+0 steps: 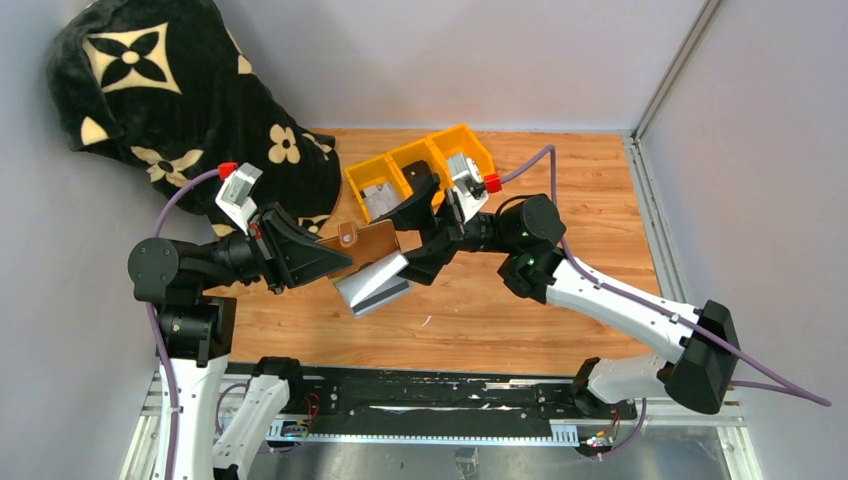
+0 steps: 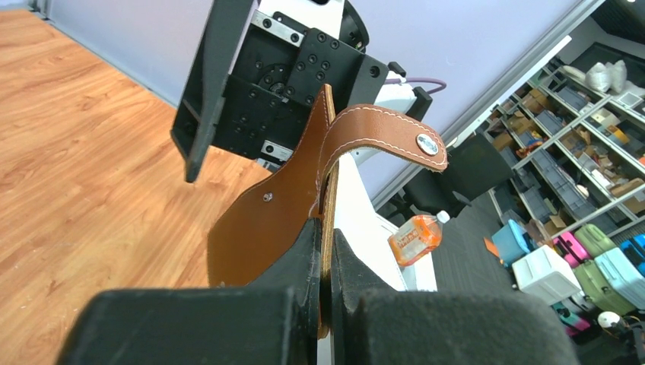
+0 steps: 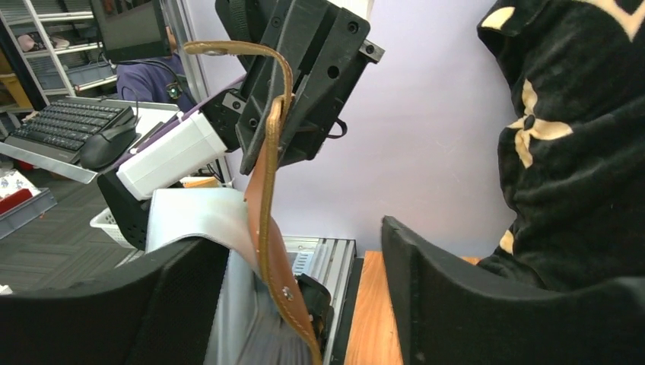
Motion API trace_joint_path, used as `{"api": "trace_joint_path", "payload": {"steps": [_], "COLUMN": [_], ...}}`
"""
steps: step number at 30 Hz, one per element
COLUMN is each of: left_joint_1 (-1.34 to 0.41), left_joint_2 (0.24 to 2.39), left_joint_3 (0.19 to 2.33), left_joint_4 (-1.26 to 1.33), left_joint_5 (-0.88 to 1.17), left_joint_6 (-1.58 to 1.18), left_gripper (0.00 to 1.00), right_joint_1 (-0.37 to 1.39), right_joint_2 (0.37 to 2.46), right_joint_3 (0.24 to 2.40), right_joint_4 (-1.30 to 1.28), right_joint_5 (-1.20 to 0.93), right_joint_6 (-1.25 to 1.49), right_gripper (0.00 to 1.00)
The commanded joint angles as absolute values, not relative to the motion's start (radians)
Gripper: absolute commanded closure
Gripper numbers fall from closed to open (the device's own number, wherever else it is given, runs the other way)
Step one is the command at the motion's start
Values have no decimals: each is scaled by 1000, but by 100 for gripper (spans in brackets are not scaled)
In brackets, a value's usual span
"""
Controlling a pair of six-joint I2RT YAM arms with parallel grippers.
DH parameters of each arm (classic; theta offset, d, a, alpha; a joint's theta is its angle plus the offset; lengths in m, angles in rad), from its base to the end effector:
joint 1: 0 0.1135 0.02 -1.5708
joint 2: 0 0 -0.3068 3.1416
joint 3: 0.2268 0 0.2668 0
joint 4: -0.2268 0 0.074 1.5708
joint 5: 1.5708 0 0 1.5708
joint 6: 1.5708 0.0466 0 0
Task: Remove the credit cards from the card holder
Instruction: Open the card holder at the center of the board.
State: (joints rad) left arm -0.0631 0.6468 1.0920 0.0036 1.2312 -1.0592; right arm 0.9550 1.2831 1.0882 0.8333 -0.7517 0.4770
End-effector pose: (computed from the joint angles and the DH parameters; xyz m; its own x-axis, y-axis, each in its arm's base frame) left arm 0.0617 -0.0479 0.5033 -0.5456 -0.2566 -0.7978 0.8029 0.1127 -0.5853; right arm 0.1394 0.2522 0.4806 -0.1134 0.4204 -0.9002 -0.9692 -0.2462 0.0072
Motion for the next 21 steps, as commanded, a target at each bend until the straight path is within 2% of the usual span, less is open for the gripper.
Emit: {"api": "trace_joint_path", "payload": {"steps": [1, 4, 10, 13, 14, 15, 16, 19, 21], "left_joint_1": [-71, -71, -72, -72, -71, -71, -72, -71, -72], "left_joint_2": [637, 635, 628, 629, 631, 634, 635, 632, 622], "left_joint_3": [1087, 1082, 1066, 1072, 1075, 1080, 1089, 1118, 1117], "left_joint_4": [42, 41, 43, 44, 41, 37, 14, -111, -131], "left_joint_5": [1233, 1231, 1218, 1208, 1207, 1207, 1205, 1190, 1187], "left_joint_6": [-1073, -1070, -1053, -1037, -1030, -1016, -992, -901, -875], "left_gripper": [100, 100, 99, 75, 63, 57, 48, 37, 34], "right_joint_1": [972, 973, 977, 977, 977, 977, 975, 977, 976], "right_joint_2": [1293, 1301, 1323, 1319, 1316, 1313, 1310, 1301, 1288], "right_joint_3": [1118, 1126, 1134, 1137, 1144, 1150, 1171, 1203, 1207], "right_joint_4": [905, 912, 986, 947, 901, 868, 820, 691, 663], "right_joint_5": [-782, -789, -807, -774, -766, -763, -760, -750, -738], "right_joint_6": [528, 555, 626, 656, 656, 650, 639, 622, 622], "right_gripper": [30, 45, 83, 99, 100, 100, 100, 100, 100]}}
